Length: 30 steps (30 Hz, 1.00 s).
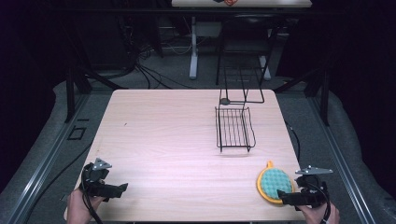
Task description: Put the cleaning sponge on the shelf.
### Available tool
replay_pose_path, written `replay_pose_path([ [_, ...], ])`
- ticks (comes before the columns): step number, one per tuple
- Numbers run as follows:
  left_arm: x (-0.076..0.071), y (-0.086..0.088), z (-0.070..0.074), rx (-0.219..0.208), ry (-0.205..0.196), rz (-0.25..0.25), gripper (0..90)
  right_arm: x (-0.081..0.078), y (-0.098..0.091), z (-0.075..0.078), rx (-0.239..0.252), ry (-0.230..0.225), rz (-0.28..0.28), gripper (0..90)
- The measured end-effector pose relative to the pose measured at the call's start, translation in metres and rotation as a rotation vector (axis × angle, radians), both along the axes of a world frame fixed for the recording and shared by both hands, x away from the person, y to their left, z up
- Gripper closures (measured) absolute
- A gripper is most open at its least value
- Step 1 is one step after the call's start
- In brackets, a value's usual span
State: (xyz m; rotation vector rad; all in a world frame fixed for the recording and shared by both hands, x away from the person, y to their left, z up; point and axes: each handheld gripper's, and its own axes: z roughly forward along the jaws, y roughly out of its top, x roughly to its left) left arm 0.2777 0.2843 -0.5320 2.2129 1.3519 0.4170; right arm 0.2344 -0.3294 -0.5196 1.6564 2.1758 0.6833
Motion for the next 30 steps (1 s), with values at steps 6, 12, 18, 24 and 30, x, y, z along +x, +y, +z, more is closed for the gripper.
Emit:
replay_pose_path([
  [6,0.000,-0.001,0.002,0.000,-0.012,-0.007,0.0,0.003,0.002,0.000,0.002,0.004,0.010,0.0],
  [12,0.000,0.000,0.002,0.001,-0.016,-0.015,0.0,0.009,0.006,0.001,0.001,0.002,0.017,0.0],
  [18,0.000,-0.003,0.000,0.002,-0.006,-0.025,0.0,0.019,0.012,-0.001,0.018,0.004,0.032,0.0],
  [24,0.000,-0.004,0.000,-0.002,-0.008,-0.020,0.0,0.026,0.016,-0.008,0.005,0.028,0.045,0.0],
  [30,0.000,-0.004,0.000,0.002,-0.004,-0.027,0.0,0.027,0.014,-0.015,0.017,0.039,0.033,0.9],
])
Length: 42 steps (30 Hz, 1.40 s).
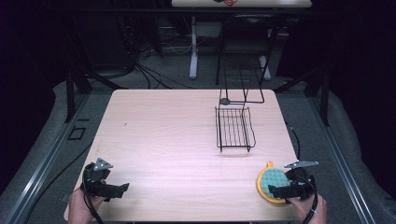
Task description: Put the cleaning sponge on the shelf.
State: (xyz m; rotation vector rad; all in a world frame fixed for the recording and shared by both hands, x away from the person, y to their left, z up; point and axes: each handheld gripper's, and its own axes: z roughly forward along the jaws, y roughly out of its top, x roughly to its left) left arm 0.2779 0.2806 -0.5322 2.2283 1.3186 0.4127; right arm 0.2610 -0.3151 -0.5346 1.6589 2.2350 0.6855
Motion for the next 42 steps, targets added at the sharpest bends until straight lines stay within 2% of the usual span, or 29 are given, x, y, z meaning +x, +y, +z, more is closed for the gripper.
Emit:
replay_pose_path([
  [3,0.000,0.000,0.000,-0.003,0.002,0.002,0.1,0.000,-0.001,-0.002,-0.004,0.005,-0.004,3.4],
  [5,0.000,0.000,0.000,0.000,0.004,0.000,0.1,0.000,0.000,-0.005,-0.028,0.030,-0.010,11.2],
  [7,0.000,0.000,-0.001,-0.001,0.007,0.001,0.0,0.001,0.000,-0.008,-0.028,0.042,-0.016,12.0],
  [8,0.000,0.000,-0.001,-0.005,0.019,0.000,0.1,0.001,-0.002,-0.009,-0.004,0.061,-0.036,13.7],
  [11,0.000,0.000,-0.002,-0.013,0.024,0.001,0.1,0.001,-0.003,-0.012,0.019,0.068,-0.051,15.2],
  [13,0.000,0.001,-0.001,-0.019,0.029,0.002,0.1,0.000,-0.003,-0.013,0.024,0.069,-0.059,16.8],
  [16,0.000,0.001,-0.001,-0.018,0.029,-0.002,0.1,0.000,-0.001,-0.011,0.002,0.087,-0.067,19.3],
  [19,0.000,0.000,-0.003,-0.016,0.043,0.000,0.1,0.000,0.000,-0.011,-0.005,0.083,-0.067,21.2],
  [26,0.000,0.000,-0.003,-0.014,0.046,0.001,0.1,-0.001,0.002,-0.011,-0.010,0.082,-0.068,29.8],
  [27,0.001,0.000,-0.003,-0.012,0.037,0.004,0.1,-0.001,0.002,-0.010,-0.009,0.083,-0.068,31.5],
  [34,0.001,0.002,-0.002,-0.012,0.045,0.009,0.2,-0.001,-0.002,-0.009,0.009,0.091,-0.093,47.1],
  [37,0.000,0.001,-0.002,-0.011,0.037,0.013,0.2,-0.002,-0.003,-0.009,0.011,0.083,-0.094,50.1],
  [42,0.000,0.002,-0.001,-0.009,0.038,0.009,0.2,-0.004,-0.001,-0.009,-0.003,0.073,-0.105,58.9],
])
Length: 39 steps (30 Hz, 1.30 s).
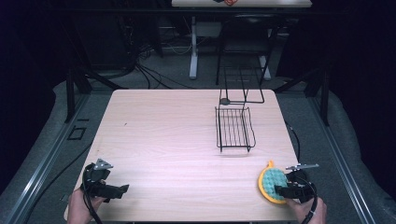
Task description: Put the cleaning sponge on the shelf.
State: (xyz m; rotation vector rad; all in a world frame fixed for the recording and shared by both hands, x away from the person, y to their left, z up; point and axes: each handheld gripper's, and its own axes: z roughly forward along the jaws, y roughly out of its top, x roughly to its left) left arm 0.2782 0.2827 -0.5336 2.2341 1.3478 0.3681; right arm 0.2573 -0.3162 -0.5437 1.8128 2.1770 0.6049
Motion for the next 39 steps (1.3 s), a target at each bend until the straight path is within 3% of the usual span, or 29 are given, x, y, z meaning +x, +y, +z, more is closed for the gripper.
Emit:
replay_pose_path([
  [8,0.000,-0.001,0.000,0.002,0.001,0.002,0.2,-0.004,-0.002,0.001,0.002,-0.035,-0.007,72.3],
  [14,0.000,-0.001,0.000,0.007,-0.008,0.007,0.2,-0.008,-0.006,0.008,0.027,-0.098,-0.022,88.0],
  [23,0.000,0.001,0.001,0.006,-0.010,0.009,0.2,-0.010,-0.003,0.011,0.022,-0.124,-0.020,88.8],
  [26,0.000,0.000,0.001,0.008,-0.005,0.003,0.2,-0.012,-0.005,0.018,0.044,-0.158,-0.026,89.5],
  [39,0.001,0.001,0.001,0.006,-0.007,0.005,0.2,-0.017,-0.008,0.032,0.086,-0.208,-0.019,89.4],
])
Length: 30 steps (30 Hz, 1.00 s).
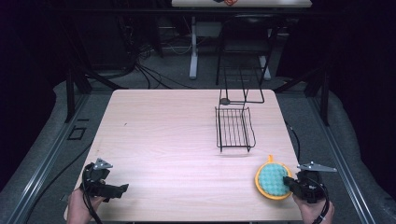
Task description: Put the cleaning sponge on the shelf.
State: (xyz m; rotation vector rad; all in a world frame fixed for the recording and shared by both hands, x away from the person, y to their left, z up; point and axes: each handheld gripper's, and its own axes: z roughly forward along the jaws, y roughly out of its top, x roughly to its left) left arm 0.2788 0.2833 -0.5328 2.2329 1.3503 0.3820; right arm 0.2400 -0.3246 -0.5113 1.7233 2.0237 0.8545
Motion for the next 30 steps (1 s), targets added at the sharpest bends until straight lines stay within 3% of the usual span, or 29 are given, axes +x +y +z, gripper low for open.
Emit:
replay_pose_path([
  [30,0.000,0.000,-0.001,-0.005,0.001,0.007,0.3,0.000,0.009,0.025,0.024,-0.085,0.040,89.2],
])
